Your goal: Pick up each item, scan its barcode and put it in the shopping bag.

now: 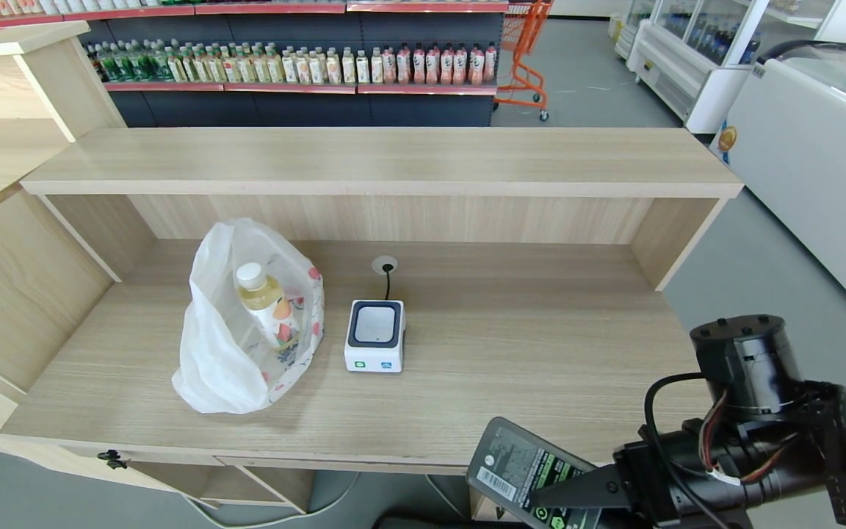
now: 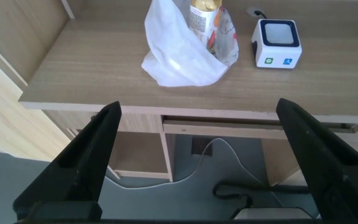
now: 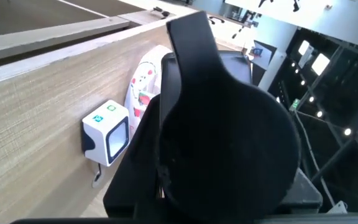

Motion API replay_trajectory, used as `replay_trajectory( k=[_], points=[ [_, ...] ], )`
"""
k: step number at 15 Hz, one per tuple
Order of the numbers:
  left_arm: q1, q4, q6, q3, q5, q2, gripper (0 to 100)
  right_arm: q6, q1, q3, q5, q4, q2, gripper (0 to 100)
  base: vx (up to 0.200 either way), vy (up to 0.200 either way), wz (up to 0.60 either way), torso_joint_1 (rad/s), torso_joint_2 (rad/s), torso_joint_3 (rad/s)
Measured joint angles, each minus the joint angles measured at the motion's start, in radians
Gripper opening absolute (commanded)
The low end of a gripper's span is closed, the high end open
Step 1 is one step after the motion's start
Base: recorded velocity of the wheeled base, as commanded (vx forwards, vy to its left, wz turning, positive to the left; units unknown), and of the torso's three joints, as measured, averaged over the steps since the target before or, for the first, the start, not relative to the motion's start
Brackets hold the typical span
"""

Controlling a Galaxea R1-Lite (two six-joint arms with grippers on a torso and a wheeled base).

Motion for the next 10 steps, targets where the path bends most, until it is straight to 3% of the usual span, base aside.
replay_trajectory(
  k=[10],
  points=[
    [0.0, 0.0, 0.0, 0.0, 0.0, 0.0, 100, 0.003, 0.016, -0.003, 0.0, 0.003, -0.001, 0, 0.0, 0.0, 0.0, 0.0, 0.0, 0.0]
  ],
)
